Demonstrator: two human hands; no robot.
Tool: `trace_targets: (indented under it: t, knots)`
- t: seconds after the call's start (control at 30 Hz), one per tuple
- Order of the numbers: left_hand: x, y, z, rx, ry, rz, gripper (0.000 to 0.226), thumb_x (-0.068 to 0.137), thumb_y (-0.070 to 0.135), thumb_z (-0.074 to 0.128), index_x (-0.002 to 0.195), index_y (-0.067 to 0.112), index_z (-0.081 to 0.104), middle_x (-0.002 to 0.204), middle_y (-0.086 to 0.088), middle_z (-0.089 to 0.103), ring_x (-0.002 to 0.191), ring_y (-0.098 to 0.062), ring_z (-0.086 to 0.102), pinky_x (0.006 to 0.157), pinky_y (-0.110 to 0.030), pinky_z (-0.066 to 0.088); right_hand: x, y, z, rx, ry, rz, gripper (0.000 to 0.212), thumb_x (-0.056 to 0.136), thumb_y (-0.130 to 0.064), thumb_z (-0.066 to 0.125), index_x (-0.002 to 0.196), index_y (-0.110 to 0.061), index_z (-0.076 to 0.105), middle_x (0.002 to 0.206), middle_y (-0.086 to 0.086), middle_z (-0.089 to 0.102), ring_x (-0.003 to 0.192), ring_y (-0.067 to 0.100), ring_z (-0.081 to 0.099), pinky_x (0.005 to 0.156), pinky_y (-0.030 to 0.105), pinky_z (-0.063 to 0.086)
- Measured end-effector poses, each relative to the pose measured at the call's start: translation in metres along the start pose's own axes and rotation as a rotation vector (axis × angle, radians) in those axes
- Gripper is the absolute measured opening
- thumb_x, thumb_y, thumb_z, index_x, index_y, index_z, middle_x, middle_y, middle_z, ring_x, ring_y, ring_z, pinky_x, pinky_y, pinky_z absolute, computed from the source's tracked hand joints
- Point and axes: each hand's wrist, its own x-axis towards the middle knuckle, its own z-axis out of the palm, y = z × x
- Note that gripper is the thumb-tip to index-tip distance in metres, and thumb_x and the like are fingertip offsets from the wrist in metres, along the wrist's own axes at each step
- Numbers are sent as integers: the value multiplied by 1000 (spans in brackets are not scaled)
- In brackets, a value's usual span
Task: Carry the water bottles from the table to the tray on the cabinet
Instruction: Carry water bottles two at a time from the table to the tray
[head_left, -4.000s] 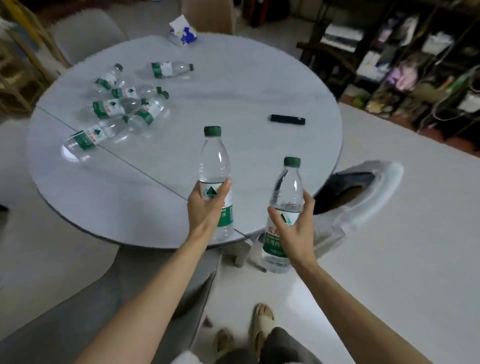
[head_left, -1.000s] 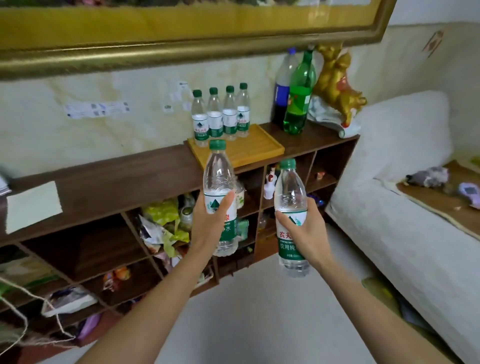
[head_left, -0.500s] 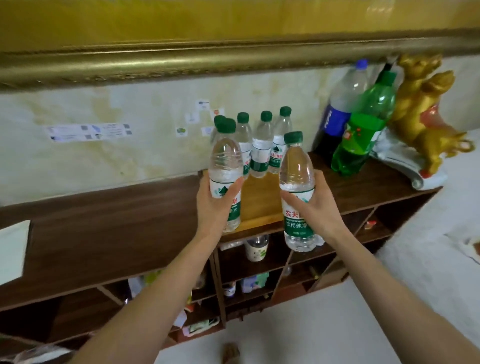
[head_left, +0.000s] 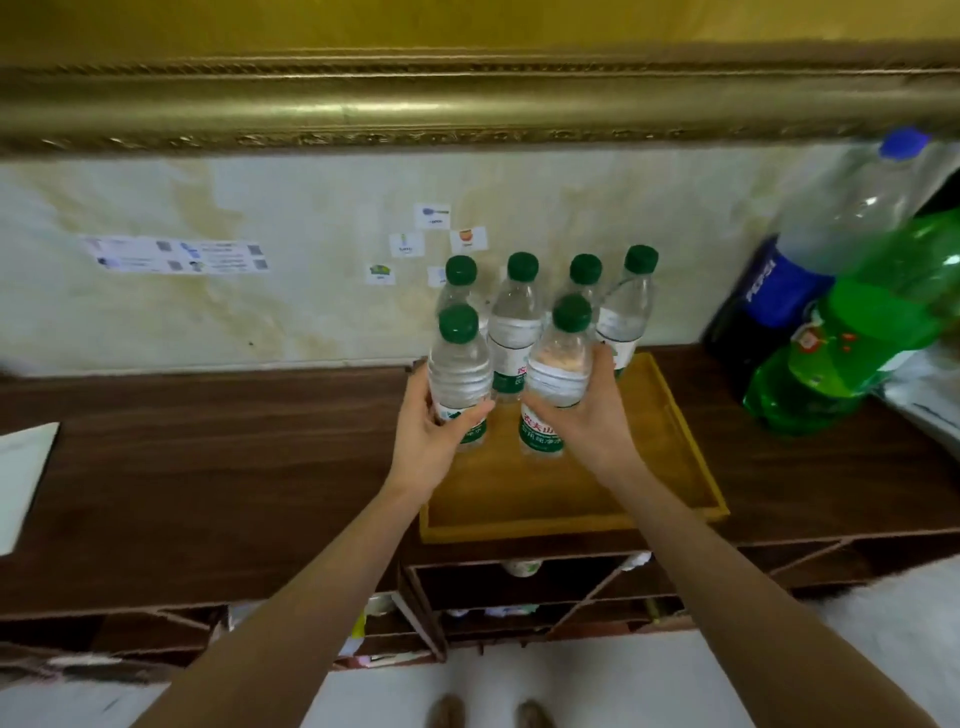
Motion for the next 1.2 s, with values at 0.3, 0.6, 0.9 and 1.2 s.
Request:
trace_targets:
  t: [0.3, 0.6, 0.9, 1.2]
  knots:
    - [11, -20, -1, 89, 26, -95, 66, 77, 9, 79, 135, 15, 48, 122, 7, 63, 107, 8, 60, 87, -10, 48, 14, 35, -4, -67, -141, 67, 87, 70, -30, 84, 139, -29, 32, 125, -18, 53, 114, 2, 49, 101, 29, 42]
    - [13, -35, -10, 224, -53, -103, 78, 76, -1, 77, 142, 16, 39, 132, 6, 57, 126, -6, 52, 107, -25, 42, 10, 48, -4, -136, -217, 82, 86, 67, -14, 85, 139, -25, 39, 138, -5, 53, 126, 7, 47, 106, 28, 37]
    - [13, -36, -8, 320, -5, -52, 78, 76, 6, 79, 143, 17, 40, 134, 7, 53, 126, -6, 50, 100, -10, 42, 16, 47, 18, -235, -130, 17, 81, 65, -31, 86, 133, -26, 43, 127, -9, 61, 117, 11, 56, 98, 34, 49]
    - [7, -35, -4, 384, -10, -5, 75, 82, 15, 74, 146, 22, 36, 142, 5, 47, 132, -8, 45, 111, -40, 41, 25, 48, 29, -232, -121, 4, 75, 66, -31, 85, 125, -28, 39, 125, -6, 60, 117, 14, 56, 96, 42, 52]
